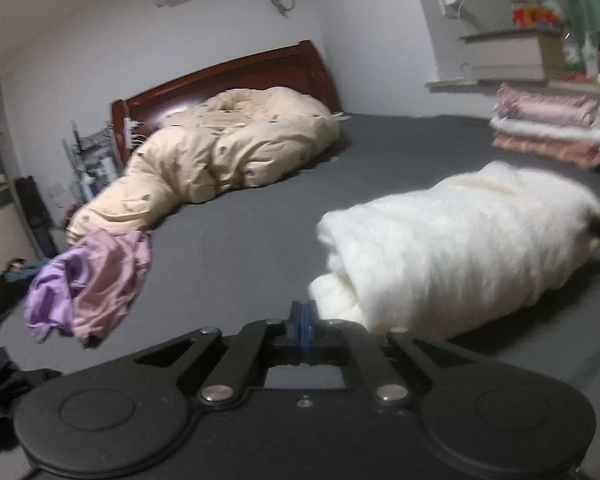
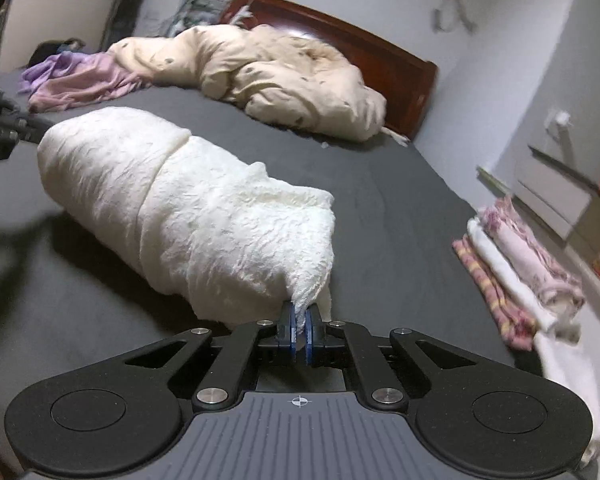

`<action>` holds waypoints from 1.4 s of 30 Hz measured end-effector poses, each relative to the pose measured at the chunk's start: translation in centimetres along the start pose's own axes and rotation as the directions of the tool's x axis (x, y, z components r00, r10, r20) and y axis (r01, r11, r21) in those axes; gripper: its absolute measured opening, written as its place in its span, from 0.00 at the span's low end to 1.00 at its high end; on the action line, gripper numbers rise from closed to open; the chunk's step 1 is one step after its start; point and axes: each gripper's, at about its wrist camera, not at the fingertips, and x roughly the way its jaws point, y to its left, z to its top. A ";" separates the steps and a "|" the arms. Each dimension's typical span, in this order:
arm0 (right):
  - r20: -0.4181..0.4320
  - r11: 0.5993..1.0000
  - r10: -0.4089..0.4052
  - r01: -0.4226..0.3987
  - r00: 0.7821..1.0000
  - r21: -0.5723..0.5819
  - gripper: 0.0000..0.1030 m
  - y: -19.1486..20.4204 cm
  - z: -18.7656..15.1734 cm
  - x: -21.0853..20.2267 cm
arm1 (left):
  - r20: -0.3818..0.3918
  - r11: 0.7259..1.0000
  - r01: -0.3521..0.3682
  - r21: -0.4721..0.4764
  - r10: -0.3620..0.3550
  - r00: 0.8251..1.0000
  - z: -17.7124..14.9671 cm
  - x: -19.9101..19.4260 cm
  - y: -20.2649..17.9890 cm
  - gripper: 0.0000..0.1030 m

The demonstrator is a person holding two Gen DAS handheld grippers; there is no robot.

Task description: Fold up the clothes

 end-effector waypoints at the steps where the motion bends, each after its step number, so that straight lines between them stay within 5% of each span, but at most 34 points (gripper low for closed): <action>1: -0.004 1.000 0.012 -0.012 1.000 0.018 0.03 -0.3 0.0 0.0 | 0.003 1.000 0.029 -0.003 -0.029 1.000 0.0 -0.3 0.0 0.01; 7: -0.006 0.999 0.025 -0.025 1.000 0.043 0.04 -0.9 -0.1 0.4 | -0.028 0.997 0.075 0.019 -0.074 0.997 -1.0 -1.3 -1.2 0.12; 9: -0.007 0.999 0.029 -0.029 1.000 0.045 0.04 -1.0 -0.2 0.5 | -0.028 0.996 0.080 0.029 -0.079 0.996 -1.0 -1.2 -1.6 0.25; 12: -0.009 0.997 0.033 -0.032 0.999 0.064 0.04 -1.1 -0.2 0.5 | -0.028 0.995 0.088 0.044 -0.087 0.996 -1.0 -0.9 -2.0 0.30; 16: -0.004 0.997 0.029 -0.029 1.000 0.075 0.04 -1.0 -0.1 0.4 | -0.027 0.993 0.098 0.063 -0.097 0.995 -0.9 -0.6 -2.7 0.30; 18: 0.001 0.996 0.029 -0.029 1.000 0.084 0.04 -1.1 -0.2 0.3 | -0.016 0.993 0.099 0.065 -0.099 0.995 -0.7 -0.3 -3.1 0.10; 20: 0.015 0.995 0.022 -0.023 1.000 0.092 0.04 -1.0 -0.1 0.2 | 0.006 0.995 0.074 0.062 -0.075 0.997 -0.6 -0.2 -3.4 0.08; 26: 0.030 0.998 -0.017 0.015 0.999 0.066 0.03 -1.1 0.2 0.3 | 0.057 0.997 -0.027 0.066 0.023 0.998 -0.6 -0.7 -3.7 0.07; 32: -0.023 0.988 0.010 -0.006 1.000 0.157 0.03 -2.6 -0.7 1.0 | -0.006 0.999 0.028 0.046 -0.028 1.000 -1.1 0.1 -2.7 0.08; 37: -0.083 0.952 -0.073 0.094 0.994 0.290 0.00 -5.4 -1.9 0.9 | -0.047 1.000 0.022 -0.002 -0.022 0.999 -1.8 0.1 -2.1 0.08; 40: -0.052 0.944 -0.058 0.072 0.997 0.321 0.00 -6.8 -1.5 -0.2 | -0.041 0.997 0.056 -0.050 -0.058 0.997 -1.7 -0.2 -1.2 0.10; 42: 0.015 0.935 0.008 -0.013 1.000 0.356 0.00 -7.0 -0.8 -1.5 | -0.032 0.994 0.082 -0.072 -0.084 0.996 -1.5 -0.6 -0.9 0.15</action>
